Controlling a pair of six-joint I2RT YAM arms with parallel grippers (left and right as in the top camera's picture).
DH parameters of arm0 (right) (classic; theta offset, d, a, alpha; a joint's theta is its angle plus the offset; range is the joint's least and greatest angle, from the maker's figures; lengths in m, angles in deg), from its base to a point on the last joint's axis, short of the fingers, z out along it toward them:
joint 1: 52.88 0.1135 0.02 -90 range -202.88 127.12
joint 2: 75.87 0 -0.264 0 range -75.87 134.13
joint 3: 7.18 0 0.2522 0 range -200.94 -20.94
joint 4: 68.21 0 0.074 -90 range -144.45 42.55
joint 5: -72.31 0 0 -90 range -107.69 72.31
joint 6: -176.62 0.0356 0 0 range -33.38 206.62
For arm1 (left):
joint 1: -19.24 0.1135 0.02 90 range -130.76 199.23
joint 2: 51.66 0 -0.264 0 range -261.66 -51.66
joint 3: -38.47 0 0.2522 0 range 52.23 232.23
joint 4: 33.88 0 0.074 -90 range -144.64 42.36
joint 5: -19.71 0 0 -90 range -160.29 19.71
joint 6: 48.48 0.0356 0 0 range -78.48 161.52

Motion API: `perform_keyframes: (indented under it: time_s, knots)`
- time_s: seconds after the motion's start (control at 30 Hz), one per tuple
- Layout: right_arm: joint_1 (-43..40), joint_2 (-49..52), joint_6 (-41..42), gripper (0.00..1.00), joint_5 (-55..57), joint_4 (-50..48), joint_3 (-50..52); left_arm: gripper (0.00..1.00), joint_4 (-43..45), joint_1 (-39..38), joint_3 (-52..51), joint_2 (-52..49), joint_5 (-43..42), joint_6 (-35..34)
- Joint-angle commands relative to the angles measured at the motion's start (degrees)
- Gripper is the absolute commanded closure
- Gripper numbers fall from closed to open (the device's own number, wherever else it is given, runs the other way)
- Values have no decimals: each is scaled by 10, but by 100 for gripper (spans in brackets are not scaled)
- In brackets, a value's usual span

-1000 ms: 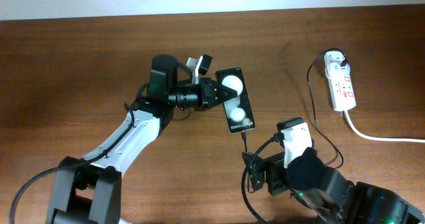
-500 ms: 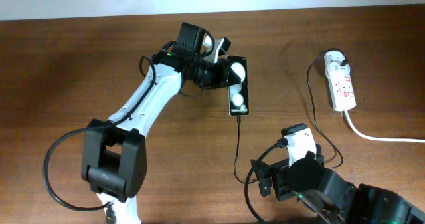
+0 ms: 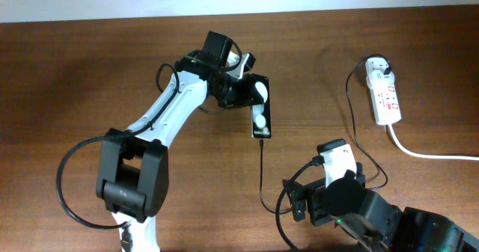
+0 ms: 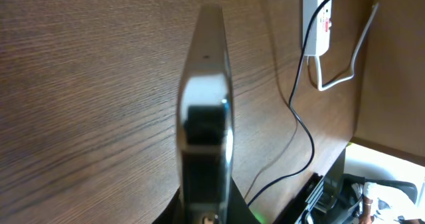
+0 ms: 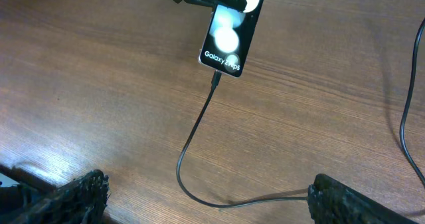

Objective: Plug charger to phone and switch on socket
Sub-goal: 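Lower the charging phone onto the table with the left gripper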

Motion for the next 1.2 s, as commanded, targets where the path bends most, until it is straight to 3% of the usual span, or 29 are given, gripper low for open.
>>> perform_keyframes:
  time_s: [0.0, 0.2, 0.4, 0.9, 1.17]
  knots:
    - [-2, -2, 4, 1, 7, 0, -5, 100, -3, 0, 14, 0, 19, 7]
    - [-2, -2, 4, 1, 7, 0, -5, 100, -9, -3, 12, -7, 70, 7]
    - [-2, -2, 4, 1, 7, 0, -5, 100, -21, -13, 12, -82, 42, 7]
    - [-2, -2, 4, 1, 7, 0, -5, 100, -19, -13, -19, -96, 44, 7]
    - [-2, -2, 4, 1, 7, 0, -5, 99, -11, -13, -19, -167, 21, 7]
